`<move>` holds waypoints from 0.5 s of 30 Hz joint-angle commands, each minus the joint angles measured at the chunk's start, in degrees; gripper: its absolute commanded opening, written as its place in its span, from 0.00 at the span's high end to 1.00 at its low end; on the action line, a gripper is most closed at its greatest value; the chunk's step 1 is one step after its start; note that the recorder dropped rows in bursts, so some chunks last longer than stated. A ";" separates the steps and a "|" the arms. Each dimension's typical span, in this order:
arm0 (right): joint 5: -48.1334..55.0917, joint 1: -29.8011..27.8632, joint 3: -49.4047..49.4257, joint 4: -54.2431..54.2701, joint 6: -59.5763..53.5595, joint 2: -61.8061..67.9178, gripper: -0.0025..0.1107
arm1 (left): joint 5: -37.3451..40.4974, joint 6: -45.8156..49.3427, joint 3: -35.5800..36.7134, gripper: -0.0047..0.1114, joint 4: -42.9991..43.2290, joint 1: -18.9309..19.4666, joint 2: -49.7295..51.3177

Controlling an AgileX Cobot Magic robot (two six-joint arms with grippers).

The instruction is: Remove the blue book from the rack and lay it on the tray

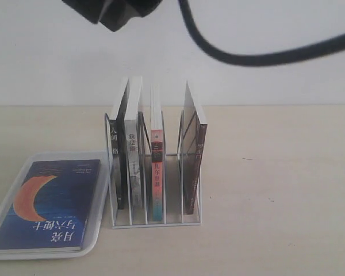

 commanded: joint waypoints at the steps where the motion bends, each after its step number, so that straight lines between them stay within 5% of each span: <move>1: 0.13 -0.05 -0.05 5.37 1.73 -2.18 0.43 | -0.41 -0.43 -0.20 0.92 -0.59 0.20 0.19; 10: 0.13 -0.05 0.09 8.98 4.76 -2.56 0.46 | -0.41 -0.43 -0.20 0.92 -0.59 0.20 0.19; 15: 0.13 -0.05 6.64 8.98 5.34 -3.12 0.79 | -0.41 -0.43 -0.20 0.92 -0.59 0.20 0.19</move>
